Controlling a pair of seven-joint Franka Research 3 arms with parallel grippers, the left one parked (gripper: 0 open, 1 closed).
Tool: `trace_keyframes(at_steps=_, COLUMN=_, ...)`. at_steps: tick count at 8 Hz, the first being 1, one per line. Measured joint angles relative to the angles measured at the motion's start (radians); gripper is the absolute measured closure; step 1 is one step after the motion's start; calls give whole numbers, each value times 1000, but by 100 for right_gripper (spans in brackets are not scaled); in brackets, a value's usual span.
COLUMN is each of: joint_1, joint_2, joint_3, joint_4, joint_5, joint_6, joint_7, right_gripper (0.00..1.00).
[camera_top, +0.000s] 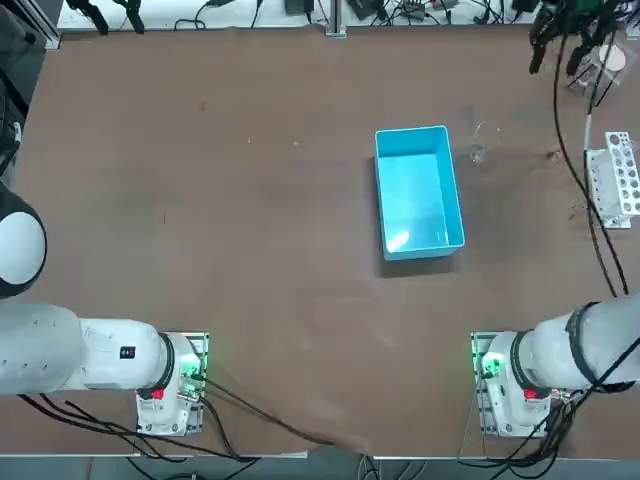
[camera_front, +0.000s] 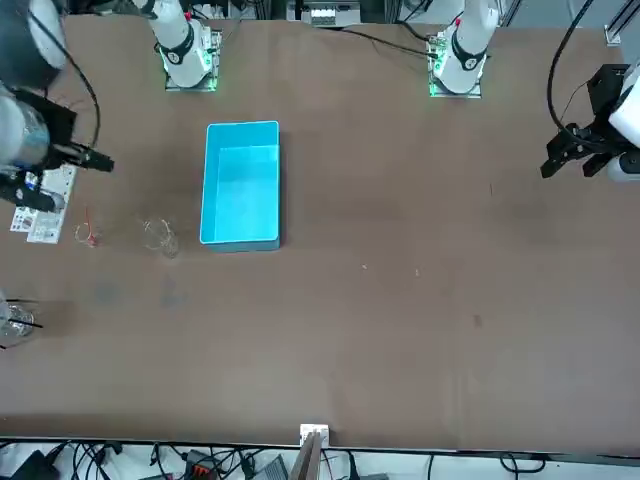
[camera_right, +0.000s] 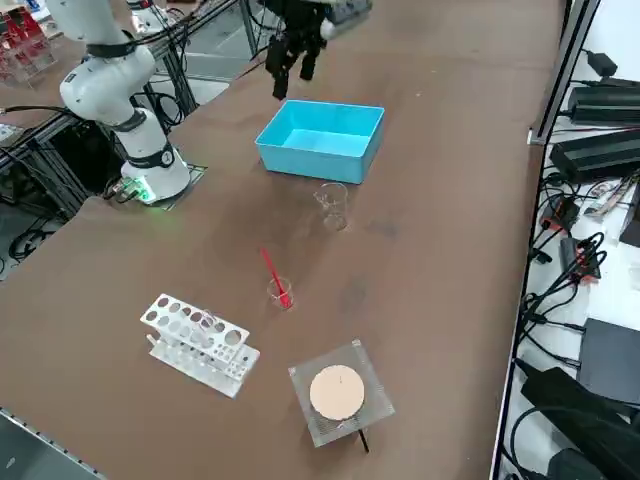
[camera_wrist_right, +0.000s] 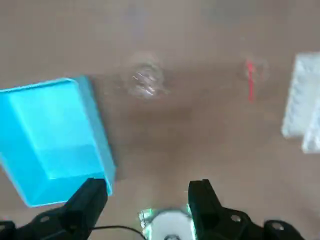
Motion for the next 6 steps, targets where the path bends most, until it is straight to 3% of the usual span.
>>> trace_keyframes(at_steps=3, joint_1=27, joint_2=-108, joint_3=-1, joint_4=2, joint_5=16, joint_6=57, joint_7=-109, right_gripper=0)
trace_keyframes(at_steps=6, joint_1=54, joint_2=-120, joint_3=1, joint_4=-4, joint_5=16, joint_6=62, joint_7=-112, right_gripper=0)
